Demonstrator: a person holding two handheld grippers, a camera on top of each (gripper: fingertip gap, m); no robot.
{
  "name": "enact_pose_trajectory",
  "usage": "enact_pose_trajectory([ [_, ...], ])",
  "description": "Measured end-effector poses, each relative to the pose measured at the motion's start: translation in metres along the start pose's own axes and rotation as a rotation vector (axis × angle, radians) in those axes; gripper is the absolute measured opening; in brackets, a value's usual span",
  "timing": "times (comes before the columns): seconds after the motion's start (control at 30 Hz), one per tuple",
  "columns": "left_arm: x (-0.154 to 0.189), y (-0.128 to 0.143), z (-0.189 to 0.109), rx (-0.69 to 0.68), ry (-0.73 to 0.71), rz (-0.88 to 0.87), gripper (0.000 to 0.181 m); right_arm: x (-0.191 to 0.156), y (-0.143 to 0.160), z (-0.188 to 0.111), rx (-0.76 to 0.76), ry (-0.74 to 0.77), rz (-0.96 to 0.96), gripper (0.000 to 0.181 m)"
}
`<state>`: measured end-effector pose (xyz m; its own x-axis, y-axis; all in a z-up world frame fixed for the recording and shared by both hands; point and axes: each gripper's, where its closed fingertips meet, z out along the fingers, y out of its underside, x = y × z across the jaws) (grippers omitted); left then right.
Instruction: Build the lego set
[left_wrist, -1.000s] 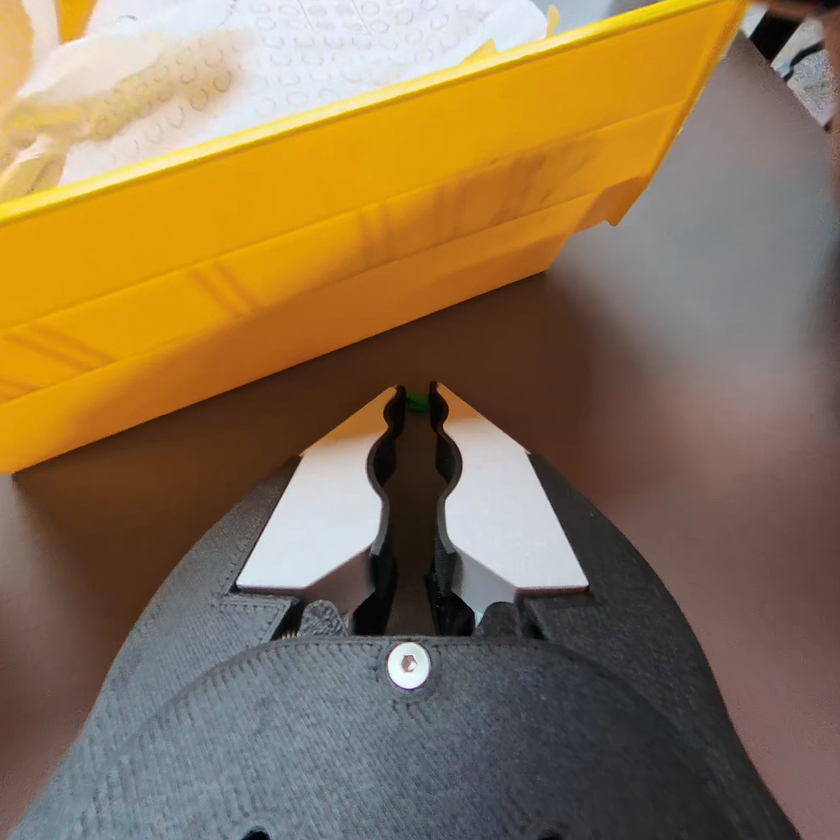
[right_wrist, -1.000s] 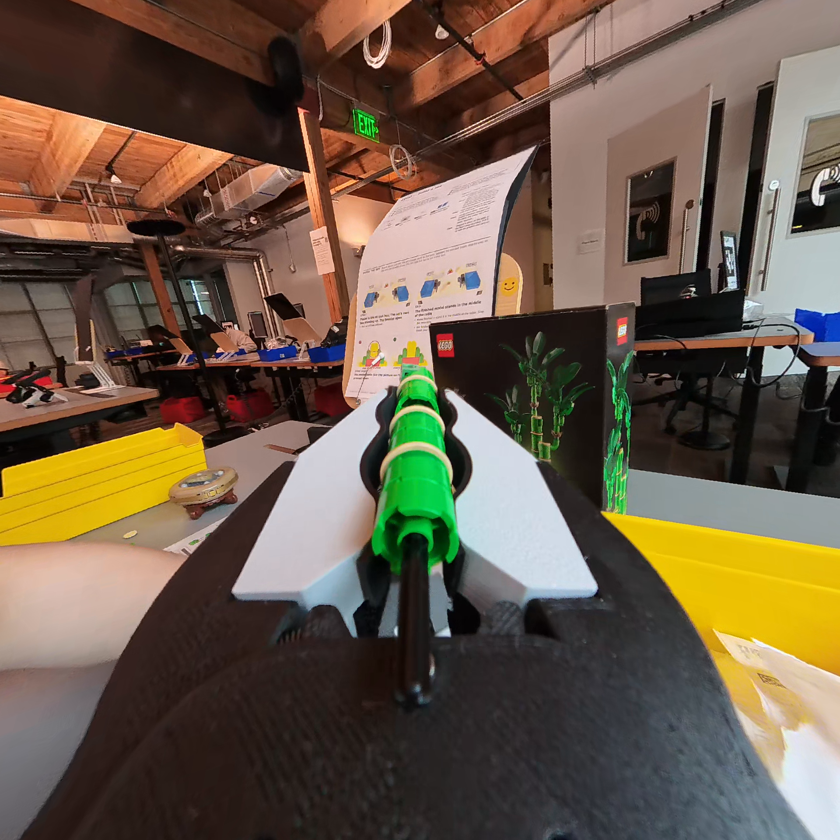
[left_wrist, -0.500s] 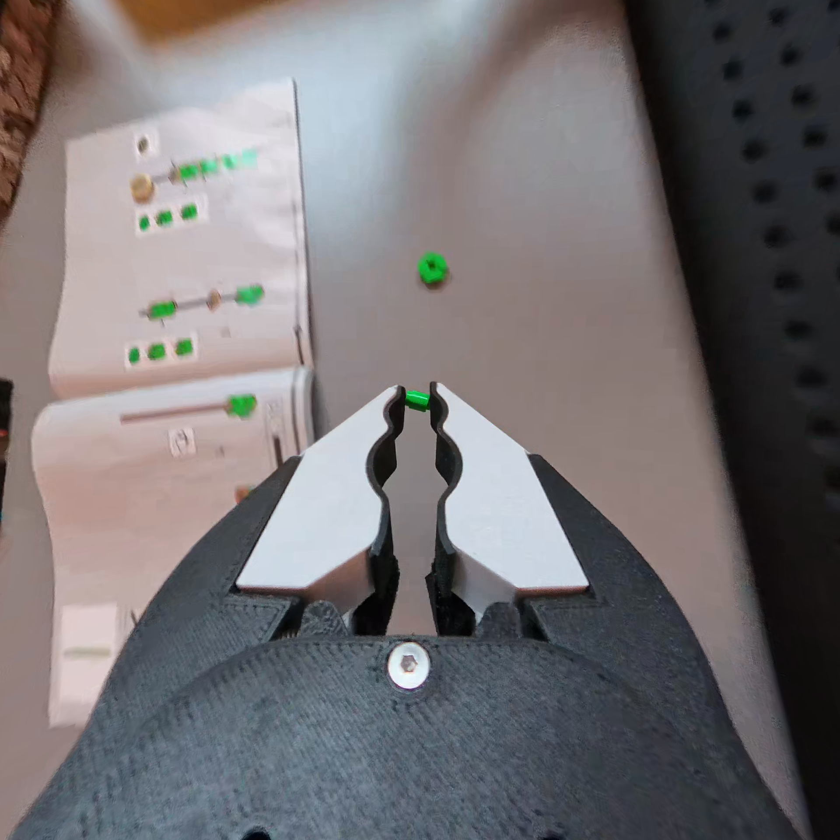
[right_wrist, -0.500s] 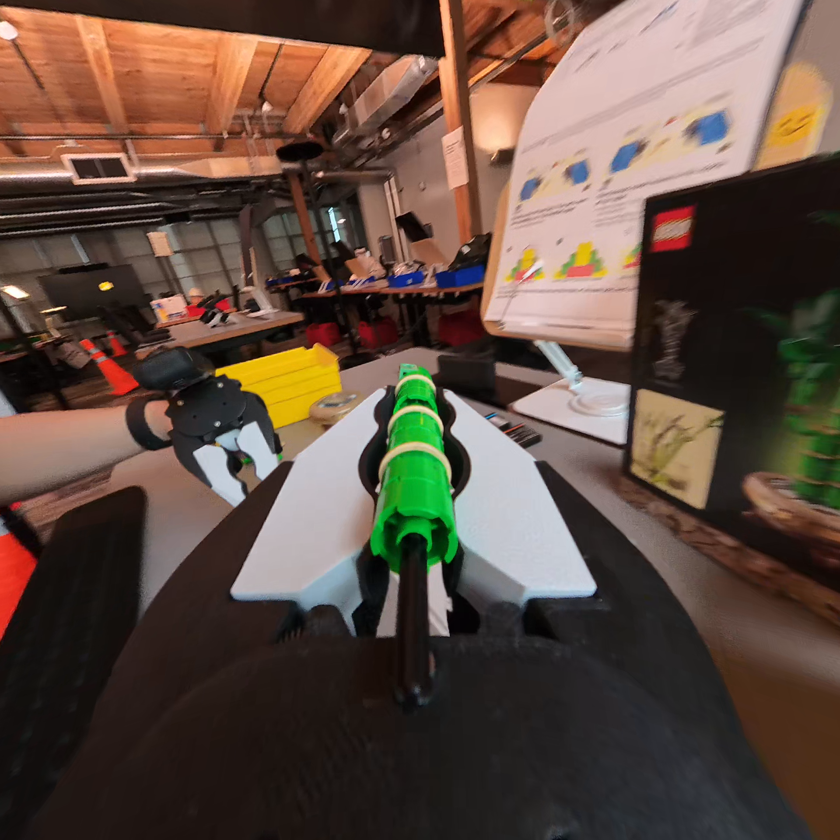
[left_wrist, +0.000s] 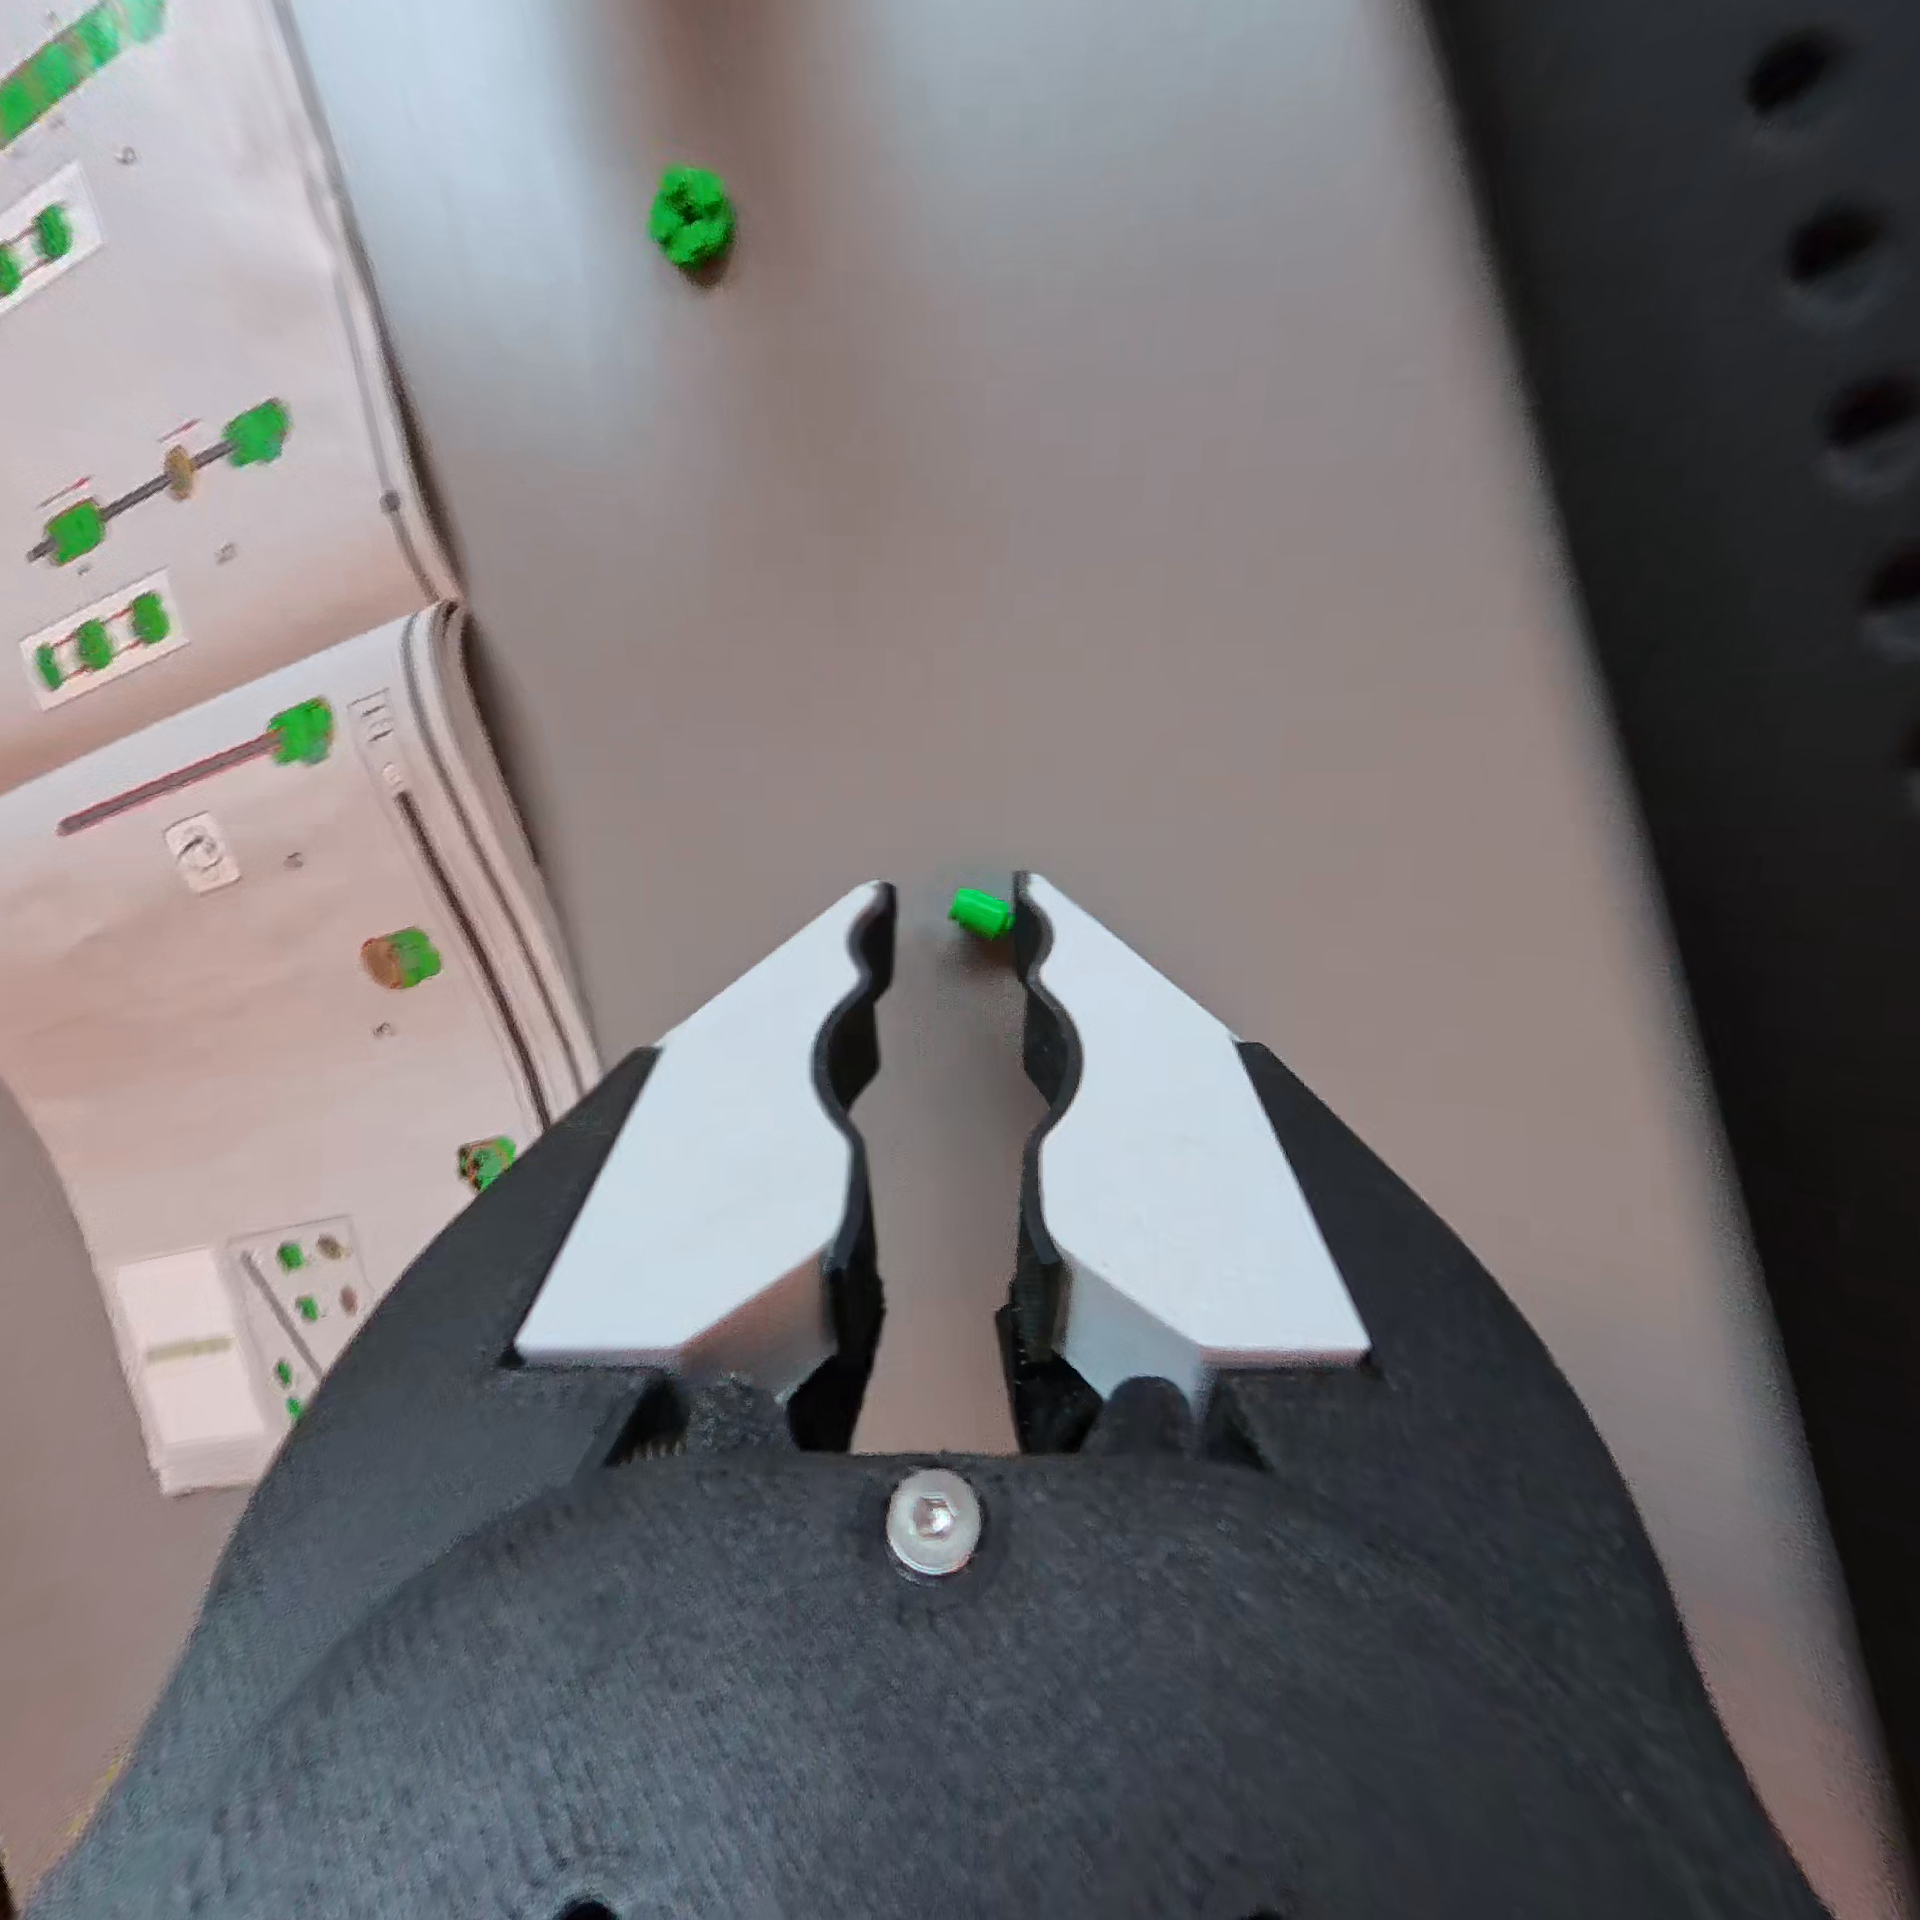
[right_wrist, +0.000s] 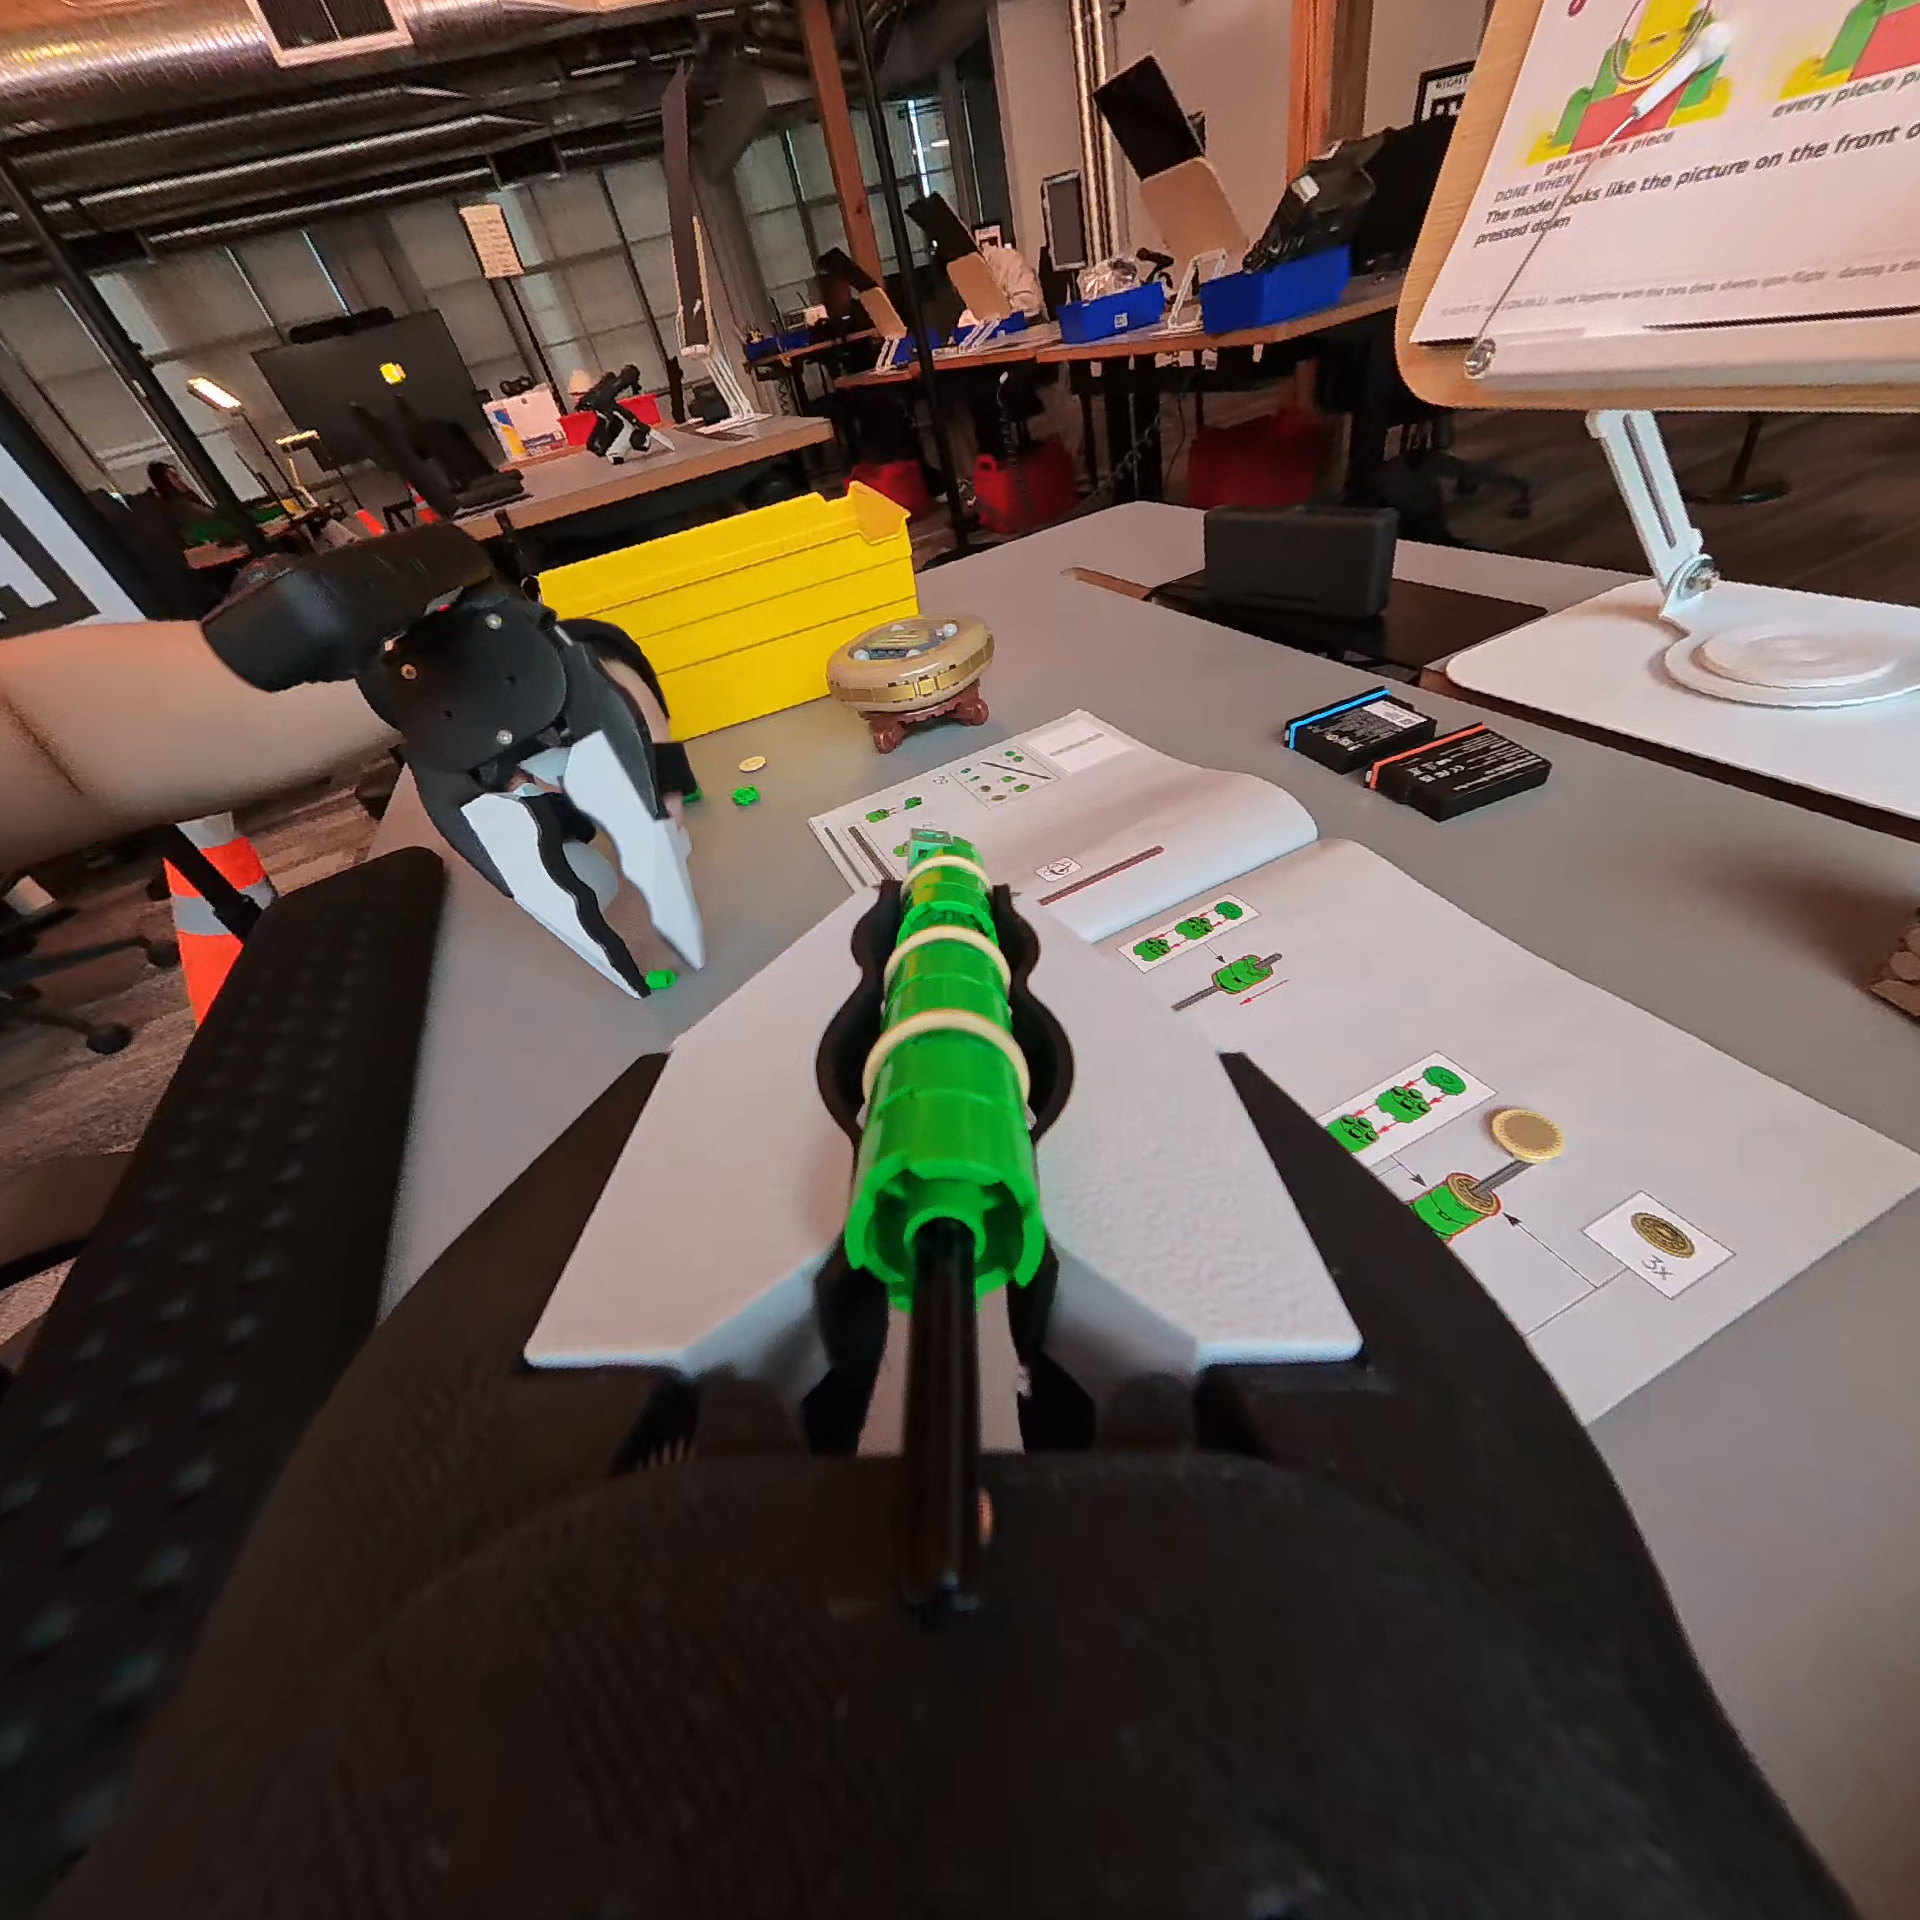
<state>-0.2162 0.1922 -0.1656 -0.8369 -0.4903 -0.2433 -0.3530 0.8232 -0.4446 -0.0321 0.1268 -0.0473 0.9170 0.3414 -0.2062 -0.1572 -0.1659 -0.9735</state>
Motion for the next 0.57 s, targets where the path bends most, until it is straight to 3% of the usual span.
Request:
enact_pose_trajectory([
  [0.03, -0.002, 0.002, -0.002, -0.009, -0.028, -0.025, 0.028, 0.000, 0.001, 0.000, -0.001, 0.000, -0.003, 0.016],
  [0.17, -0.007, 0.008, -0.024, 0.016, -0.201, -0.144, 0.028, -0.001, 0.005, 0.002, -0.014, -0.013, 0.010, 0.016],
  [0.23, -0.010, 0.017, -0.036, -0.006, -0.304, -0.329, 0.030, -0.003, 0.008, 0.004, -0.027, -0.017, 0.006, 0.016],
  [0.33, 0.000, 0.018, -0.038, 0.027, -0.337, -0.605, 0.042, -0.008, 0.011, 0.006, -0.040, -0.029, -0.002, 0.016],
  [0.5, -0.010, 0.002, -0.035, 0.196, -0.358, -0.794, 0.028, -0.016, 0.015, 0.009, -0.057, -0.057, -0.004, 0.016],
  [0.57, -0.011, 0.007, -0.025, 0.178, -0.330, -0.875, 0.022, -0.017, 0.016, 0.009, -0.058, -0.063, -0.003, 0.016],
])
